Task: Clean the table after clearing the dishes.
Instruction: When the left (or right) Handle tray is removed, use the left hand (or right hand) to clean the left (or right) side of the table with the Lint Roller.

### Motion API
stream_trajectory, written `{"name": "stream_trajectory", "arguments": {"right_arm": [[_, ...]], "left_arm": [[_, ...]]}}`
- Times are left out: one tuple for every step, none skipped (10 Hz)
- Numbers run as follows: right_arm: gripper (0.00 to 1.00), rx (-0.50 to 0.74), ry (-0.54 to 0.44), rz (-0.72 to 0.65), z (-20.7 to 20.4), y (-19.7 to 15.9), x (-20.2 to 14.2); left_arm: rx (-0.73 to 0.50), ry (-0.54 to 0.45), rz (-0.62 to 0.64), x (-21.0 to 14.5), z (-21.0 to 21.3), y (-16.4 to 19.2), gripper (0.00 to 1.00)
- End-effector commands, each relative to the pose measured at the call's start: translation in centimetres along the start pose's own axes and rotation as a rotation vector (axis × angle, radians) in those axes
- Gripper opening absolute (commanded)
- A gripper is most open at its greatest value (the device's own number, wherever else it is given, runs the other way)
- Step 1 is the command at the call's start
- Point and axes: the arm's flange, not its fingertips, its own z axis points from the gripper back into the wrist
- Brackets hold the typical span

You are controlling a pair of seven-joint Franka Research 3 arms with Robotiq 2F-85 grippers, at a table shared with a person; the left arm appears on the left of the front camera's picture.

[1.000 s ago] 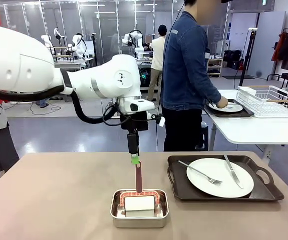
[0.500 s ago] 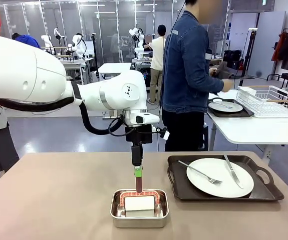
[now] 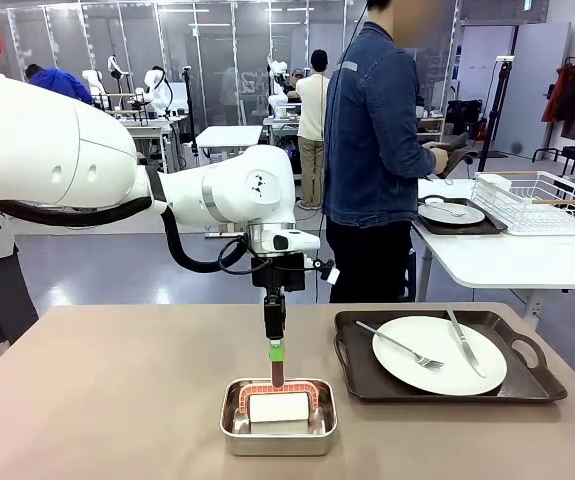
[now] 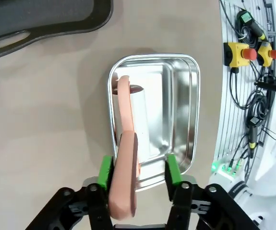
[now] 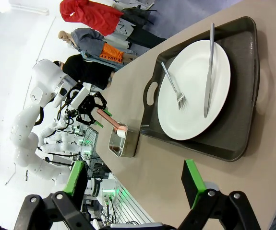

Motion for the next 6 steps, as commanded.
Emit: {"name": "stream_trajectory", "arguments": {"right_arm": [[1.0, 0.008, -0.01, 0.005, 0.0, 0.4, 0.0], [1.0, 0.008, -0.01, 0.005, 0.0, 0.4, 0.0], [1.0, 0.008, -0.01, 0.005, 0.0, 0.4, 0.0], [1.0, 0.008, -0.01, 0.005, 0.0, 0.4, 0.0], [1.0, 0.008, -0.01, 0.005, 0.0, 0.4, 0.0], [1.0, 0.008, -0.01, 0.005, 0.0, 0.4, 0.0]], "left_arm": [[-0.023, 0.003, 0.021, 0.2, 0.5, -0.1, 0.0], [-0.027, 0.005, 0.028, 0.3, 0.5, -0.1, 0.05], [-0.03, 0.01, 0.031, 0.2, 0.6, -0.1, 0.0], [-0.031, 0.011, 0.033, 0.2, 0.6, -0.1, 0.0], [-0.03, 0.002, 0.044, 0.1, 1.1, -0.6, 0.0], [-0.046, -0.033, 0.062, -0.3, 2.3, -2.2, 0.0]]}}
